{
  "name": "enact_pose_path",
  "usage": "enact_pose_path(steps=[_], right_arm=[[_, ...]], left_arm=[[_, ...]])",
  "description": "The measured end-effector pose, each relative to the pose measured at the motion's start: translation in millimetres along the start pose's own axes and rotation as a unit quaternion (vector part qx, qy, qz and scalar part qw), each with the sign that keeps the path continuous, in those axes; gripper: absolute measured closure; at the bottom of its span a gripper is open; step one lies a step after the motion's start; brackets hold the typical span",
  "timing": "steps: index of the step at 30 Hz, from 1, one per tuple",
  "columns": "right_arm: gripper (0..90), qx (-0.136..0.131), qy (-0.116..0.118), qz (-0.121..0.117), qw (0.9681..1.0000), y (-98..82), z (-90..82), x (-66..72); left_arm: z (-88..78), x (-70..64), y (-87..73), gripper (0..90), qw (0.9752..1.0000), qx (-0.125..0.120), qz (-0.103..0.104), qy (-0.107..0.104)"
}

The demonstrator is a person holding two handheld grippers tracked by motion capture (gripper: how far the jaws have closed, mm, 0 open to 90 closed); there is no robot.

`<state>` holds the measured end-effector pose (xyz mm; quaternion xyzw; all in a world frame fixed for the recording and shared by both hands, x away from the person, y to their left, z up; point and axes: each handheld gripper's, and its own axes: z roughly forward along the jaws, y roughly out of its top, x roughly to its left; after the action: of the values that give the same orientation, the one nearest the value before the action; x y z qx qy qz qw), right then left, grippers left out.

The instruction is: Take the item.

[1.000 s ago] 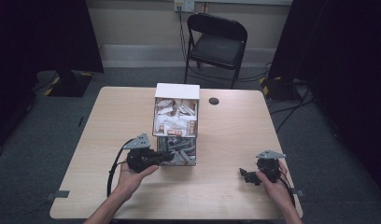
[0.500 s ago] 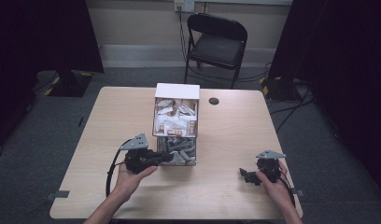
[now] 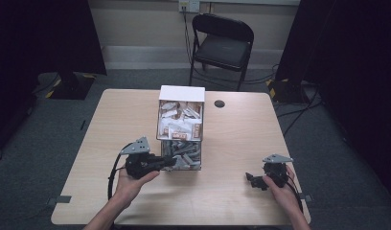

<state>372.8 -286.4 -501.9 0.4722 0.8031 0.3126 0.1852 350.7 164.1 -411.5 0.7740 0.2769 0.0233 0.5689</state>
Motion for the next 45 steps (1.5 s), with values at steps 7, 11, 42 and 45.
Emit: enact_pose_path(steps=[7, 11, 42, 45], right_arm=[[0.0, 0.0, 0.0, 0.0, 1.0, 0.0, 0.0, 0.0], [0.0, 0.0, 0.0, 0.0, 1.0, 0.0, 0.0, 0.0], [0.0, 0.0, 0.0, 0.0, 1.0, 0.4, 0.5, 0.1], [0.0, 0.0, 0.0, 0.0, 1.0, 0.4, 0.5, 0.1]], left_arm=[[-7.6, -3.4, 0.2, 89.1, 1.0, -0.003, 0.004, 0.0], [-11.7, -4.1, 0.1, 89.1, 1.0, 0.001, 0.006, 0.003], [-67.9, 0.1, -6.7, 89.1, 0.9987, -0.01, 0.002, 0.05], [-75.0, 2.9, -7.4, 89.1, 0.9983, -0.013, 0.0, 0.057]])
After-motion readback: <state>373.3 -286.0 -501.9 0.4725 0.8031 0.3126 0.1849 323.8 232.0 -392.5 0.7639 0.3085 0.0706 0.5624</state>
